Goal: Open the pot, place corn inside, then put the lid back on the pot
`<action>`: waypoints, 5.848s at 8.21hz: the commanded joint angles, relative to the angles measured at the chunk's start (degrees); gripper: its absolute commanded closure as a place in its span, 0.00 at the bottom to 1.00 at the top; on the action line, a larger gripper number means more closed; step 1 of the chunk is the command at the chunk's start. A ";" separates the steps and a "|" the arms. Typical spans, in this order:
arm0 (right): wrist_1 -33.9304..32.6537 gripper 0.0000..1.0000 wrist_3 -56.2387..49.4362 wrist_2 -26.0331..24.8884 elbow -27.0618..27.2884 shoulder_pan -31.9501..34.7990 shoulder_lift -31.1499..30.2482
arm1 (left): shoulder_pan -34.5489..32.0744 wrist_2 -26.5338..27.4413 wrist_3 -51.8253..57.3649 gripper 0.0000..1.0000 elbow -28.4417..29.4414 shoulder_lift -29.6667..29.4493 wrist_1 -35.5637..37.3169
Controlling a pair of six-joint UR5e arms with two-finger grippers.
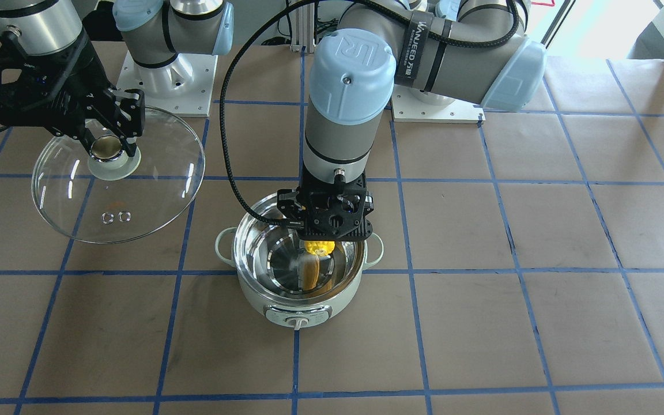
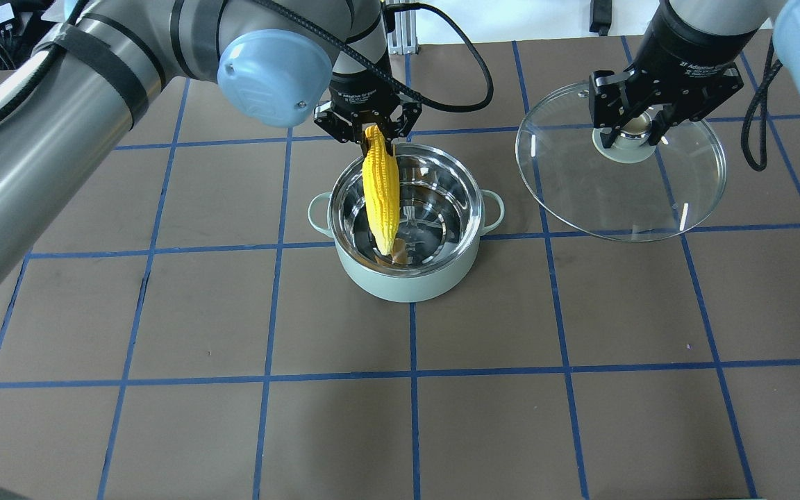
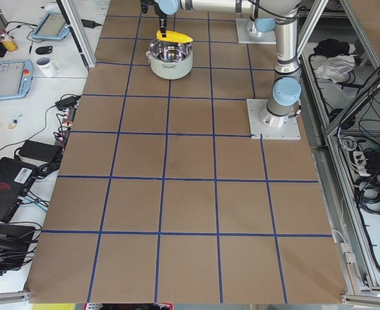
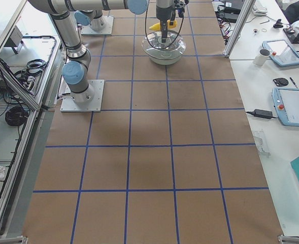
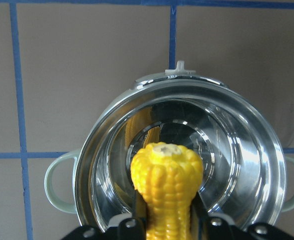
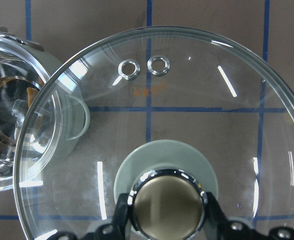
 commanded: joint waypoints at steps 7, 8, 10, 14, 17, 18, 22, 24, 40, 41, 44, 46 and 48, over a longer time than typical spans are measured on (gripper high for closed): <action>0.00 0.67 0.00 -0.19 0.09 -0.01 -0.09 | 0.02 0.69 0.48 1.00 -4.97 -3.57 10.31; -0.09 0.67 0.00 -0.11 0.09 -0.01 -0.09 | 0.02 0.78 0.49 1.00 -4.90 -3.91 10.27; -0.09 0.67 0.00 -0.11 0.09 -0.01 -0.09 | 0.02 0.25 -0.04 1.00 -5.33 -5.06 9.04; -0.18 0.67 -0.09 -0.11 0.09 0.08 -0.09 | -0.16 0.34 -7.50 0.71 -5.16 -4.97 9.83; -0.18 0.67 -0.09 -0.19 0.09 -0.01 -0.09 | -0.16 0.25 -7.51 0.49 -4.90 -4.80 11.06; -0.18 0.67 -0.09 -0.19 0.09 -0.01 -0.09 | -0.16 0.25 -7.51 0.46 -4.99 -4.80 11.06; -0.09 0.67 -0.09 -0.11 0.09 0.00 -0.09 | -0.16 0.16 -7.51 0.28 -5.08 -4.01 11.06; -0.18 0.67 -0.09 -0.02 0.18 0.26 -0.09 | 0.19 0.34 -6.64 0.20 -4.90 -2.34 10.19; -20.04 0.71 35.50 -1.16 0.53 25.92 15.55 | 21.81 3.15 17.36 0.04 -0.15 15.24 -14.69; -20.22 0.73 36.46 -1.16 0.62 25.84 15.82 | 21.81 3.15 17.36 0.02 -0.15 15.07 -14.69; -22.24 0.73 36.47 -0.98 0.62 25.92 17.48 | 21.81 3.24 17.36 0.01 -1.03 14.98 -14.69; -22.24 0.73 38.13 -1.07 0.62 25.92 17.84 | 21.81 3.15 17.54 0.00 -1.99 15.24 -14.69; -22.24 0.74 40.24 -1.51 0.71 25.92 18.28 | 21.81 3.15 17.10 0.00 -2.35 15.16 -14.69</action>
